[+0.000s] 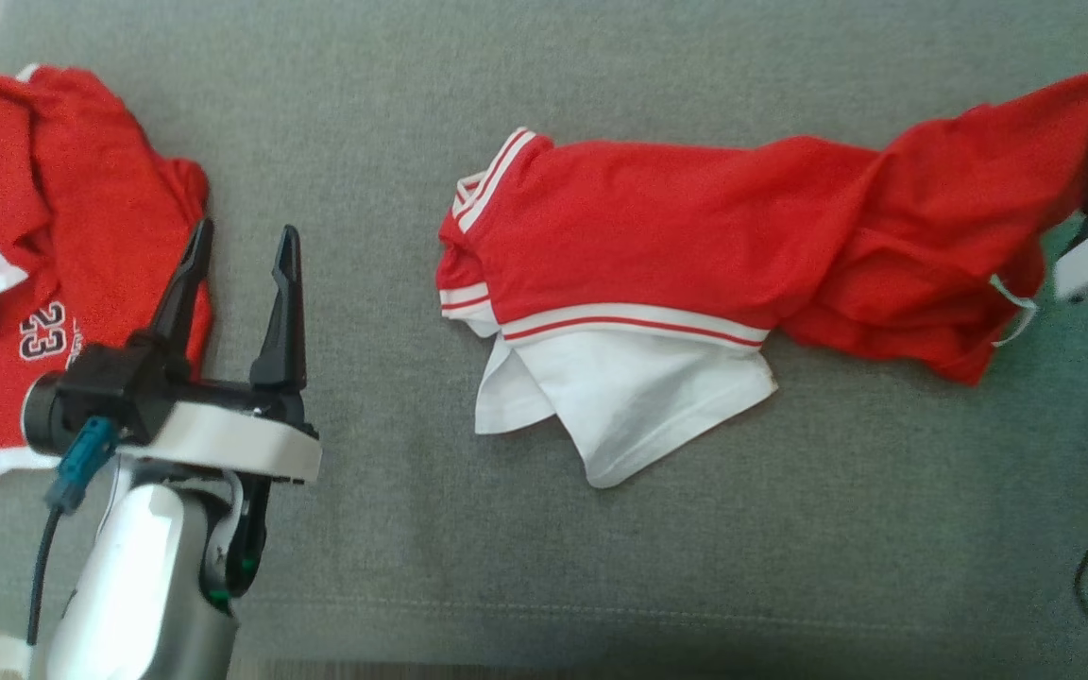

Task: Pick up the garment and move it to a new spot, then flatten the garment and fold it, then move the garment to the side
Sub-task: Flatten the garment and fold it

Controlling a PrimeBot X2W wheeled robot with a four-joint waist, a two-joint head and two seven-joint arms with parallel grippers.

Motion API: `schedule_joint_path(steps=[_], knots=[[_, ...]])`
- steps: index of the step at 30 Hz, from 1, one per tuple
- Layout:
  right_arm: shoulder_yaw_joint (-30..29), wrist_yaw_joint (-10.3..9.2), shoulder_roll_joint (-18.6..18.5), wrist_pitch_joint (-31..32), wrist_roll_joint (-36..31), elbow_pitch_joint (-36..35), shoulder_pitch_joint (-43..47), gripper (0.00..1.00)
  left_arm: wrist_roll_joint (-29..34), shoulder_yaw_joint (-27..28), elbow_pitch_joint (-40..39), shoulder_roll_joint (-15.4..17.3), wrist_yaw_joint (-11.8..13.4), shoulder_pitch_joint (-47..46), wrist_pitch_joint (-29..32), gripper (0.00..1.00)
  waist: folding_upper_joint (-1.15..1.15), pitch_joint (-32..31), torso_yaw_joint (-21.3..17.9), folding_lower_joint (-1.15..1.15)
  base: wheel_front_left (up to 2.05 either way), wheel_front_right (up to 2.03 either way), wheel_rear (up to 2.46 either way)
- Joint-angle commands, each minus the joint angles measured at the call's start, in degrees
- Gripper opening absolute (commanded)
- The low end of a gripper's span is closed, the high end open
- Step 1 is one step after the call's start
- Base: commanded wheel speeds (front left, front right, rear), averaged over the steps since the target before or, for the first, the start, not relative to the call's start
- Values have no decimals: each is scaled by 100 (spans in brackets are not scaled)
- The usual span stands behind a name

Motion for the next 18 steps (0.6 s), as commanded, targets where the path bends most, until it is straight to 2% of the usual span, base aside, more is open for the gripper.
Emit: schedule_joint_path(steps=[1, 4, 11, 18], knots=[[114, -4, 139, -184, -87, -419, 265, 100, 70, 265, -160, 71, -5, -4, -51, 100, 0, -182, -73, 0, 0, 0, 0], [195, -4, 303, -279, -140, -772, 553, 100, 102, 297, -170, 67, 10, 94, -51, 100, 0, -301, -125, 0, 0, 0, 0], [530, -4, 880, -216, -85, -2037, 1863, 100, 173, 352, -205, 62, 49, 450, -51, 100, 0, -701, -224, 0, 0, 0, 0], [798, -4, 1058, -4, 109, -2667, 2827, 100, 178, 398, -244, 63, 110, 691, -51, 100, 0, -924, -278, 0, 0, 0, 0]])
